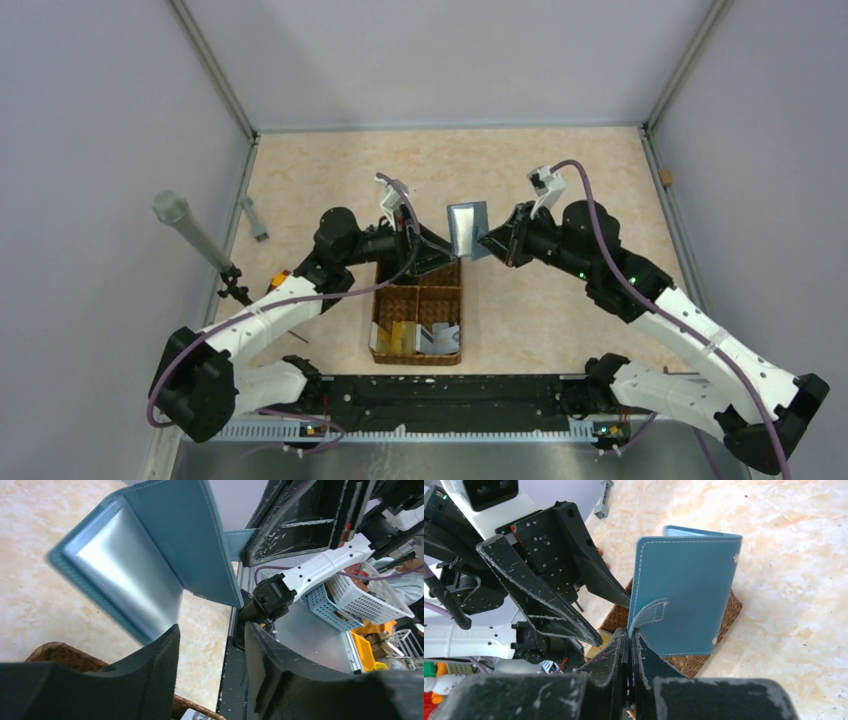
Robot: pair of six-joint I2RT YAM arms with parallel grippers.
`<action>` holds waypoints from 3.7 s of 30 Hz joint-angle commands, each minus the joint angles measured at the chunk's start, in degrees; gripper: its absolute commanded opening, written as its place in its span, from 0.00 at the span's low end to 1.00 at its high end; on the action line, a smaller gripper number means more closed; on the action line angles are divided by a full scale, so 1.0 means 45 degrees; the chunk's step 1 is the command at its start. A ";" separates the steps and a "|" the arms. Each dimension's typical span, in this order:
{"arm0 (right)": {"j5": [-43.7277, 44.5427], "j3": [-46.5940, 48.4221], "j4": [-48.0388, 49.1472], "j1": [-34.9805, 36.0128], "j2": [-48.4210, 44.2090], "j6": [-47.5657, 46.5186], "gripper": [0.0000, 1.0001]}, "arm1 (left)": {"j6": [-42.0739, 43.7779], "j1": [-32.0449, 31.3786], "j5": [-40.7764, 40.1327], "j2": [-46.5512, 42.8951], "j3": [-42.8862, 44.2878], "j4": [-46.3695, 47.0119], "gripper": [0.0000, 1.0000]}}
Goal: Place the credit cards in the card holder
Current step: Open the card holder at the center of the board, then turn over the card slot in the card holder.
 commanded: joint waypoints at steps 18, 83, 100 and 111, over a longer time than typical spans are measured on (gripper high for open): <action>-0.2751 -0.0600 0.3440 -0.0151 -0.0975 -0.0079 0.00 | -0.1218 0.0352 -0.3127 -0.2215 -0.0589 -0.0572 0.54; -0.6264 -0.1269 0.8460 -0.0151 -0.0943 0.0747 0.00 | -0.9594 0.0473 0.1212 -0.1103 -0.0988 0.4205 0.56; -0.0028 -0.2540 0.4921 -0.0152 -0.2497 -0.0316 0.27 | -0.4555 0.0545 -0.2716 -0.2979 -0.0547 -0.2002 0.00; -0.0244 -0.2623 0.5644 -0.0128 -0.0890 0.0218 0.82 | -0.0456 0.0273 -0.6600 -0.3654 0.0541 -0.5609 0.00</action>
